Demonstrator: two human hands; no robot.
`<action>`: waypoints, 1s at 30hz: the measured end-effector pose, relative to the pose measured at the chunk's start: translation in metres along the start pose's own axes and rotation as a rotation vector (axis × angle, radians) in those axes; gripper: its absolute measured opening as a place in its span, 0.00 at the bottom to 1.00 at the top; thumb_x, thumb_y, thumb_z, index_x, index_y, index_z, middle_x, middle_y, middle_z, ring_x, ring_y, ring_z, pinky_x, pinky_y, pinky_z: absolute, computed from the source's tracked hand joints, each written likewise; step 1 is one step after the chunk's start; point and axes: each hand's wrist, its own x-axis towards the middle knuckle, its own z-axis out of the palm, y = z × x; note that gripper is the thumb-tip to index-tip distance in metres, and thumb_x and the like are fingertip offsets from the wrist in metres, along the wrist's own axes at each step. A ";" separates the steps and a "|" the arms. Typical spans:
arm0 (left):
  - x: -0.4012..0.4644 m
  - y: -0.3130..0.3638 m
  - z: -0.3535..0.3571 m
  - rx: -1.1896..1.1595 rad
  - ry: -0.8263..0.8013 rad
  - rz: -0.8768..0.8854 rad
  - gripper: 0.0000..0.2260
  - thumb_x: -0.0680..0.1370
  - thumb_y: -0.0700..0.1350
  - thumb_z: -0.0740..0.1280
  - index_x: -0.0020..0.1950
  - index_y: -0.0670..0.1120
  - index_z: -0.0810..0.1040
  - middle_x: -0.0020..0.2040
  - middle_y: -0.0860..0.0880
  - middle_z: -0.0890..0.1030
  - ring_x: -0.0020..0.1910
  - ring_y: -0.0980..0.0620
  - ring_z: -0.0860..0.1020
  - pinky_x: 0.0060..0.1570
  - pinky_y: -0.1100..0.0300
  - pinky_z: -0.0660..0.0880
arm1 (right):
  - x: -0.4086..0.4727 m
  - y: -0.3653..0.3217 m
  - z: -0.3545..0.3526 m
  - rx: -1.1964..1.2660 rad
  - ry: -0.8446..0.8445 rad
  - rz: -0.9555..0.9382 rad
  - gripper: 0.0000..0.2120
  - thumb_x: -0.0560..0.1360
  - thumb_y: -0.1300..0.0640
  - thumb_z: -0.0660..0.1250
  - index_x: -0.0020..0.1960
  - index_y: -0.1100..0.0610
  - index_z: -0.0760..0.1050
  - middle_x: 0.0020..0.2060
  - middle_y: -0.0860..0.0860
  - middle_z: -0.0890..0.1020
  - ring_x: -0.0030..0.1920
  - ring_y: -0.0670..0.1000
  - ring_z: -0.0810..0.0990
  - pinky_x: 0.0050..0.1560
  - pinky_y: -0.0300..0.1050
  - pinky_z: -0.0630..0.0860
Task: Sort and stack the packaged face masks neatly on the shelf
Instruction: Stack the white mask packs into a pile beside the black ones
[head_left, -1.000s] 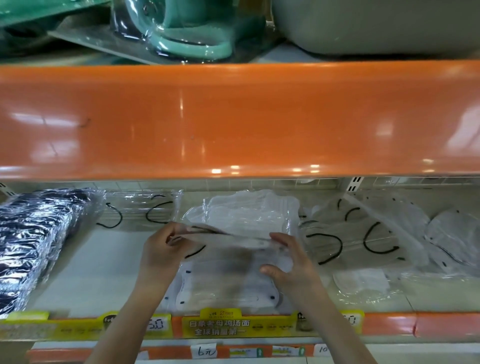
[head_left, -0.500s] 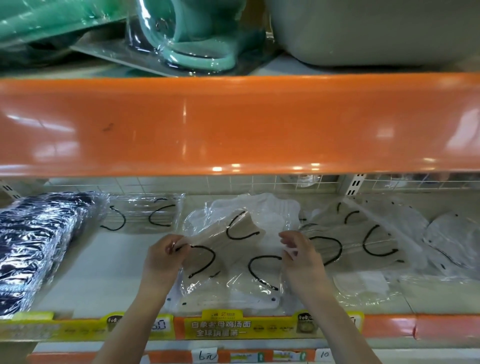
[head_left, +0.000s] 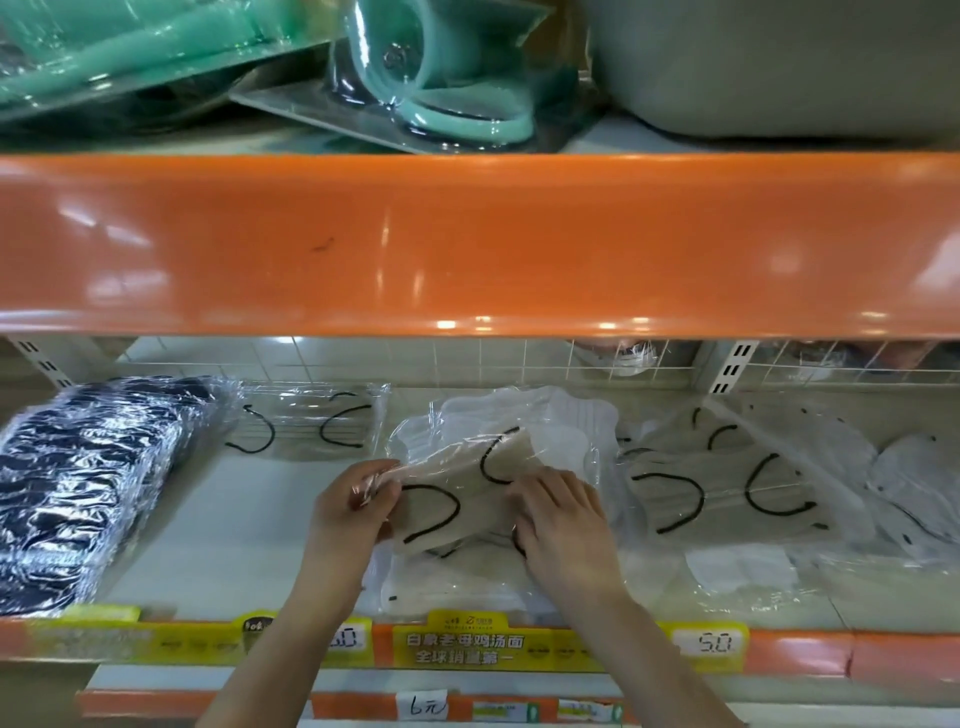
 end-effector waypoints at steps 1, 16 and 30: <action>0.003 -0.002 -0.002 0.010 0.002 -0.008 0.11 0.78 0.35 0.65 0.50 0.52 0.79 0.46 0.47 0.82 0.41 0.53 0.81 0.39 0.65 0.78 | 0.003 0.000 -0.001 -0.012 0.005 0.011 0.06 0.69 0.57 0.63 0.45 0.51 0.76 0.43 0.46 0.78 0.45 0.49 0.74 0.48 0.41 0.67; 0.035 -0.014 -0.024 1.035 0.013 1.131 0.07 0.69 0.41 0.76 0.45 0.45 0.81 0.45 0.48 0.82 0.42 0.47 0.81 0.38 0.55 0.75 | 0.035 -0.048 0.019 0.156 0.020 0.009 0.02 0.73 0.59 0.63 0.43 0.56 0.74 0.40 0.48 0.75 0.41 0.49 0.74 0.37 0.39 0.69; 0.117 -0.009 -0.113 1.123 0.258 1.108 0.05 0.67 0.36 0.71 0.40 0.43 0.81 0.37 0.47 0.80 0.38 0.45 0.78 0.42 0.56 0.68 | 0.111 -0.134 0.083 0.162 -0.190 -0.035 0.12 0.67 0.68 0.63 0.46 0.56 0.77 0.43 0.53 0.82 0.47 0.59 0.80 0.48 0.55 0.77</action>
